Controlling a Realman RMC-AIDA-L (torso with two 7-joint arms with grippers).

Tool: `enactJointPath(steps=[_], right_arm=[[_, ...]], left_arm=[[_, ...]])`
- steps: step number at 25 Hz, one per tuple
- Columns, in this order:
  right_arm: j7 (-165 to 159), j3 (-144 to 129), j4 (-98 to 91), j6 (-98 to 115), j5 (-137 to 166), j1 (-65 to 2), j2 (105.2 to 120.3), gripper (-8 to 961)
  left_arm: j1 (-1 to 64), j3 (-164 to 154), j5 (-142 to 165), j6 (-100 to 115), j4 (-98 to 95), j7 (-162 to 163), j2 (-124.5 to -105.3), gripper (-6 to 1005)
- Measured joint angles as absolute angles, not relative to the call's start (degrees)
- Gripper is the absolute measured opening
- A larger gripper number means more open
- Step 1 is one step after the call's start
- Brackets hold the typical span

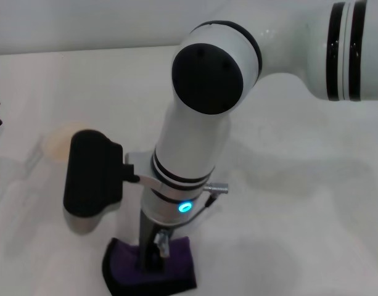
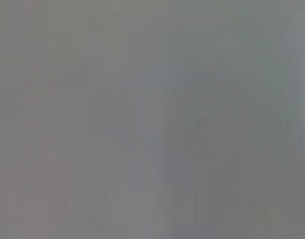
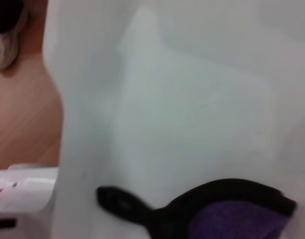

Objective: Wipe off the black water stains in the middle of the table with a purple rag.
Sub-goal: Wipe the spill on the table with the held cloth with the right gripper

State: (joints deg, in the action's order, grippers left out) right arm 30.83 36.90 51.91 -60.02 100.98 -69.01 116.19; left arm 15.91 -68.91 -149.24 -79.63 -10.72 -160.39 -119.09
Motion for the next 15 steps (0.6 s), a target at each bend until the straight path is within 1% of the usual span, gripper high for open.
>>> enactJointPath(steps=[8,15], right_arm=[[27.94,36.66,48.14,-52.86,103.65,-70.60,116.19,72],[20.68,36.94,44.92,-50.71,114.10,-70.98,116.19,72]], left_arm=[[15.80,-68.91,-149.49,-79.47,-10.72,-160.40,-119.04,884],[15.73,-68.91,-150.08,-79.26,-10.72,-160.41,-119.00,884]])
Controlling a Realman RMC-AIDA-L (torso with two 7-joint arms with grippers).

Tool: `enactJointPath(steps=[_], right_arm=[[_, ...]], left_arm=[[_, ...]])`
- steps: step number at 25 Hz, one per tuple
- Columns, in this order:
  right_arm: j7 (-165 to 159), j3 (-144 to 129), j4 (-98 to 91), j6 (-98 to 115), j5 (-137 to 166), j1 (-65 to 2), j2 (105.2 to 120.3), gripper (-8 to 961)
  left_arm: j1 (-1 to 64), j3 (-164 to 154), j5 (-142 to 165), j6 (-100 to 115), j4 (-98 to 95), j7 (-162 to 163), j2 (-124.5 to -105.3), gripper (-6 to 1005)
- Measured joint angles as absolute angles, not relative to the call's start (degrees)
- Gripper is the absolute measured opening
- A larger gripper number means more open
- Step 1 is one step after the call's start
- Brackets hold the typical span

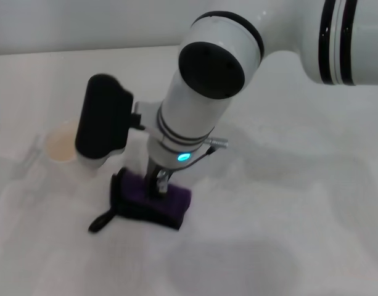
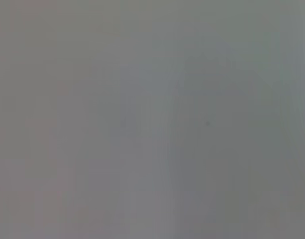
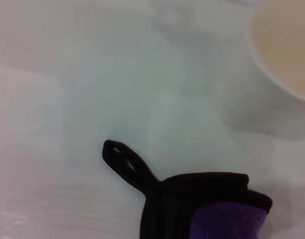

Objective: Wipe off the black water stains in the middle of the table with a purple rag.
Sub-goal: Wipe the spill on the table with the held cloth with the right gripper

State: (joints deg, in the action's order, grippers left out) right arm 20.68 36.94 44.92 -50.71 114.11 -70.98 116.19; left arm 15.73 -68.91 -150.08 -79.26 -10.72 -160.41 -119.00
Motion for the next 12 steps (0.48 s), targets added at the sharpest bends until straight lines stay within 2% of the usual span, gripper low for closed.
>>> enactJointPath(steps=[12], right_arm=[[15.57,41.16,38.93,-51.49,124.23,-70.77,116.19,72]], left_arm=[[15.85,-68.91,-150.66,-79.04,-10.72,-160.40,-119.06,885]])
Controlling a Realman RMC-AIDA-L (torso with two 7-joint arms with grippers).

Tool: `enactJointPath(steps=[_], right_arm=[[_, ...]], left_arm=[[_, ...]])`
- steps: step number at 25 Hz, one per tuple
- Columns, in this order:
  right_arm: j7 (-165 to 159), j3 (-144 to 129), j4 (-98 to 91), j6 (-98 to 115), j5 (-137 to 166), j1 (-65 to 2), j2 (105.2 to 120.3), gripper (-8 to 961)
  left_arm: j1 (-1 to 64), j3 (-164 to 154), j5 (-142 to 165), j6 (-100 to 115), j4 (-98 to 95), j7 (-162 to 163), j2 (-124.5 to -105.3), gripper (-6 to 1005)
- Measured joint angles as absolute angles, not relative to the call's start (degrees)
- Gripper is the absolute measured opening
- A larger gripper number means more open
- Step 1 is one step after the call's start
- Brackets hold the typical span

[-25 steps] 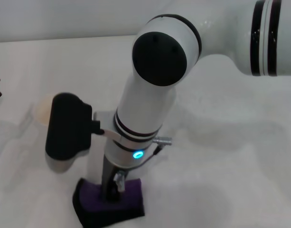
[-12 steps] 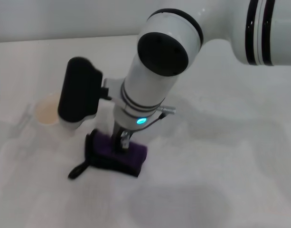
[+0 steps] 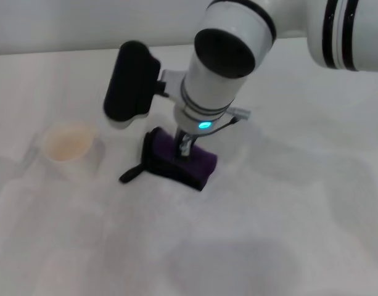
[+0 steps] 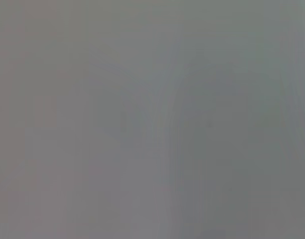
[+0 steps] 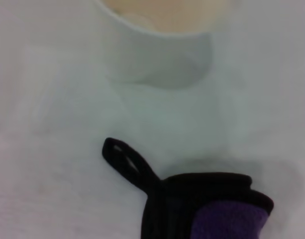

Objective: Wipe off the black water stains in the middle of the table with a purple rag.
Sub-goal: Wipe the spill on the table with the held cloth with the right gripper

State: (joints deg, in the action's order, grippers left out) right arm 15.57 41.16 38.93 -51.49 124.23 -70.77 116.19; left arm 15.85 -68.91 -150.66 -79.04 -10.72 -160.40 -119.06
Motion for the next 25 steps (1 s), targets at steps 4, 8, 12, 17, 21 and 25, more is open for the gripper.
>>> enactJointPath(steps=[4,8,12,17,21,25], right_arm=[[16.84,48.20,39.02,-54.27,129.97,-68.42,115.95,72],[19.86,57.26,40.33,-58.19,136.68,-64.49,115.83,72],[21.46,63.59,40.26,-60.64,141.36,-60.91,115.53,73],[23.42,73.68,43.01,-62.97,148.45,-54.38,115.31,90],[24.99,81.13,47.76,-65.63,153.52,-49.37,115.19,103],[26.55,86.51,52.24,-68.66,156.22,-45.14,115.12,117]], left_arm=[[15.74,-68.90,-151.53,-79.02,-10.57,-160.40,-119.09,885],[15.88,-68.91,-151.75,-78.74,-10.59,-160.40,-119.05,885],[16.04,-68.91,-152.69,-77.81,-10.72,-160.40,-118.99,885],[16.34,-68.91,-153.20,-76.38,-10.73,-160.40,-118.82,885],[17.02,-68.06,-153.20,-75.22,-10.72,-160.40,-118.73,884],[17.41,-67.61,-153.15,-74.89,-10.72,-160.40,-118.73,885]])
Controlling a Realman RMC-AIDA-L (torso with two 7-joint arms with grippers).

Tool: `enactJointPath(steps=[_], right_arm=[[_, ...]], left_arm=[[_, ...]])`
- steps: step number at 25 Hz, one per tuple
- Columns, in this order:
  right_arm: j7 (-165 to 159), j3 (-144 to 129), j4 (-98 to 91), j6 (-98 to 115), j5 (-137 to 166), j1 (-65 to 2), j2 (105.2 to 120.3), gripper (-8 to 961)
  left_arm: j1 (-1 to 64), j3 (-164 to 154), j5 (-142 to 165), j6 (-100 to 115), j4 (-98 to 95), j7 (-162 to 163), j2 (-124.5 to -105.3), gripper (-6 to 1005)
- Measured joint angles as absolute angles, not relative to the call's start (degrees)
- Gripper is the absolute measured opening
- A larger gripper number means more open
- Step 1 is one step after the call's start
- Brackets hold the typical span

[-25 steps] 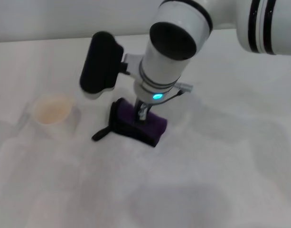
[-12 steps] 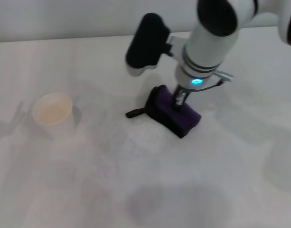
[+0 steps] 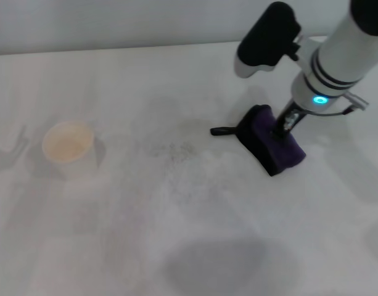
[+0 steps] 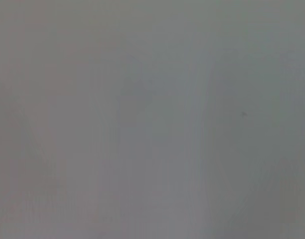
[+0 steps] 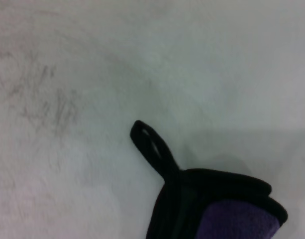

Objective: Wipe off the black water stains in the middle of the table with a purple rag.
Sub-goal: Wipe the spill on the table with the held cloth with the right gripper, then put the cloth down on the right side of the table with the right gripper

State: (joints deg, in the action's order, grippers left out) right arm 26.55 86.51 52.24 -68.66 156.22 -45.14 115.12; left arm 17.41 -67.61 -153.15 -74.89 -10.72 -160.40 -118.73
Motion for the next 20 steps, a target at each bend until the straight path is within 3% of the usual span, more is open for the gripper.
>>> enactJointPath(steps=[20], right_arm=[[30.51,93.52,51.33,-72.28,156.66,-43.67,114.90,184]], left_arm=[[18.90,-67.38,-153.18,-72.91,-10.78,-161.02,-118.67,884]])
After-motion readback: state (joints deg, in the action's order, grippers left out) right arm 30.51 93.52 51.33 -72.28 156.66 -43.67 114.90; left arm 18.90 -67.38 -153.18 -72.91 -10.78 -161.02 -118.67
